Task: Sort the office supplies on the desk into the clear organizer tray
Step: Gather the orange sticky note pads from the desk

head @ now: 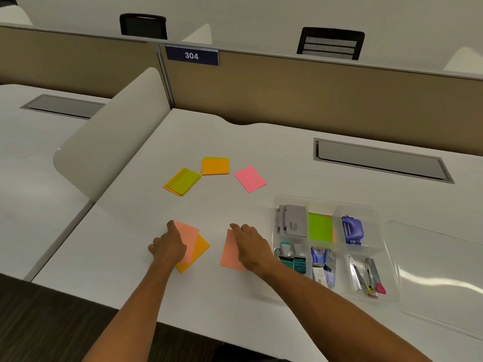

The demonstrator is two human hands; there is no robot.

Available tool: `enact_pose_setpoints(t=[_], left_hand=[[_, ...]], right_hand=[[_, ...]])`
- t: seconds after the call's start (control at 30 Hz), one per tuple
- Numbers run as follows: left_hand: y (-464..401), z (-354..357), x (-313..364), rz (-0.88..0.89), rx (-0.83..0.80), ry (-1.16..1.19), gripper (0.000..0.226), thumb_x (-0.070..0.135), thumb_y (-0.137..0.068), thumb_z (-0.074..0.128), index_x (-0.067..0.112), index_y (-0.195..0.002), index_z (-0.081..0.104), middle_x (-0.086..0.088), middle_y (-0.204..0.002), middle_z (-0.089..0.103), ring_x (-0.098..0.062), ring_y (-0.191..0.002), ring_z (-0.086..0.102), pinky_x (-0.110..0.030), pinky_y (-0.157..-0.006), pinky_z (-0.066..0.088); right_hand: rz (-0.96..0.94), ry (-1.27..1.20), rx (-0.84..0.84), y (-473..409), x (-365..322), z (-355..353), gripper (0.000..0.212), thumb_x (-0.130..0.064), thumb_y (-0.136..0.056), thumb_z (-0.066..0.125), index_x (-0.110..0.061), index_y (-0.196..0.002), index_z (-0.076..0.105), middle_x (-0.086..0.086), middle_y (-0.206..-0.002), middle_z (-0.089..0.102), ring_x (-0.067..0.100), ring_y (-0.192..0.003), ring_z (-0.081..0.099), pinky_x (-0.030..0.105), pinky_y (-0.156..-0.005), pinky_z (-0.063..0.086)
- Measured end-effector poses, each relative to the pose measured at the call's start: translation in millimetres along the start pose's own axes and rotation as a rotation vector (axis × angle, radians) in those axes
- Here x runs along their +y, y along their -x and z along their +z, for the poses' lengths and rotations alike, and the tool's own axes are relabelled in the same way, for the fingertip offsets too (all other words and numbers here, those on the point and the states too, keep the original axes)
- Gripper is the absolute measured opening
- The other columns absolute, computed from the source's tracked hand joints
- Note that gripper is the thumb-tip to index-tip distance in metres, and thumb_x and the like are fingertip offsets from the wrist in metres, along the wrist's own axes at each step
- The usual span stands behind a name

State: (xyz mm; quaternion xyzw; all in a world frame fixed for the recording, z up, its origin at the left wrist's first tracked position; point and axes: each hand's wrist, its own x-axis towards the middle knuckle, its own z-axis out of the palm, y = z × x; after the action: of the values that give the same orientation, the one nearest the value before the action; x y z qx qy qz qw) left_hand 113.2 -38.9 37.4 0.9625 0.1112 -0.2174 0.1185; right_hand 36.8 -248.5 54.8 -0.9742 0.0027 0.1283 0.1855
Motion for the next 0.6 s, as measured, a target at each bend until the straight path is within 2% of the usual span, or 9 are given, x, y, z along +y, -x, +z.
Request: enact_pose_setpoints(t=[0.17, 0.27, 0.33, 0.4, 0.5, 0.6], left_hand=[[9, -2, 7, 0.071, 0.026, 0.167, 0.056, 0.000, -0.089, 0.046, 0.003, -0.140, 0.025, -0.024, -0.124, 0.054, -0.039, -0.113, 0.054, -0.044, -0.091, 0.045], [16, -5, 13, 0.159, 0.106, 0.146, 0.032, 0.000, -0.088, 0.047, -0.002, -0.121, 0.049, -0.023, -0.119, 0.059, -0.038, -0.109, 0.056, -0.041, -0.087, 0.045], [21, -6, 17, 0.203, 0.132, 0.169, 0.025, 0.001, -0.087, 0.050, -0.002, -0.111, 0.057, -0.021, -0.113, 0.063, -0.037, -0.103, 0.058, -0.038, -0.082, 0.045], [24, -7, 22, 0.215, 0.141, 0.222, 0.025, 0.002, -0.086, 0.052, 0.000, -0.110, 0.060, -0.020, -0.109, 0.064, -0.036, -0.099, 0.060, -0.037, -0.077, 0.045], [30, -9, 29, 0.193, 0.136, 0.344, 0.027, 0.009, -0.087, 0.054, 0.005, -0.114, 0.058, -0.015, -0.109, 0.065, -0.030, -0.090, 0.059, -0.034, -0.072, 0.046], [38, -7, 42, 0.200, 0.103, 0.553, 0.033, 0.014, -0.086, 0.063, 0.007, -0.118, 0.056, -0.012, -0.112, 0.065, -0.025, -0.090, 0.060, -0.034, -0.071, 0.048]], right_hand=[[-0.017, -0.143, 0.032, 3, 3, -6, 0.062, -0.001, -0.087, 0.056, -0.018, -0.143, 0.037, 0.010, -0.128, 0.050, 0.032, -0.115, 0.050, 0.043, -0.088, 0.047], [-0.064, -0.153, 0.036, 8, 7, -6, 0.057, -0.004, -0.088, 0.057, -0.017, -0.141, 0.041, 0.010, -0.127, 0.052, 0.031, -0.112, 0.053, 0.042, -0.088, 0.047], [-0.047, -0.214, 0.044, 9, 10, -7, 0.055, -0.003, -0.089, 0.056, -0.019, -0.140, 0.043, 0.009, -0.128, 0.052, 0.030, -0.114, 0.052, 0.040, -0.090, 0.046], [-0.019, -0.313, 0.060, 12, 13, -11, 0.053, 0.000, -0.090, 0.052, -0.020, -0.139, 0.047, 0.008, -0.129, 0.053, 0.028, -0.115, 0.051, 0.037, -0.090, 0.045], [0.052, -0.515, 0.080, 14, 22, -22, 0.051, 0.001, -0.089, 0.051, -0.024, -0.134, 0.053, 0.003, -0.125, 0.057, 0.023, -0.108, 0.055, 0.030, -0.082, 0.049], [0.121, -0.727, 0.109, 18, 33, -36, 0.046, -0.006, -0.089, 0.059, -0.031, -0.127, 0.056, -0.003, -0.110, 0.062, 0.013, -0.094, 0.061, 0.014, -0.065, 0.048]])
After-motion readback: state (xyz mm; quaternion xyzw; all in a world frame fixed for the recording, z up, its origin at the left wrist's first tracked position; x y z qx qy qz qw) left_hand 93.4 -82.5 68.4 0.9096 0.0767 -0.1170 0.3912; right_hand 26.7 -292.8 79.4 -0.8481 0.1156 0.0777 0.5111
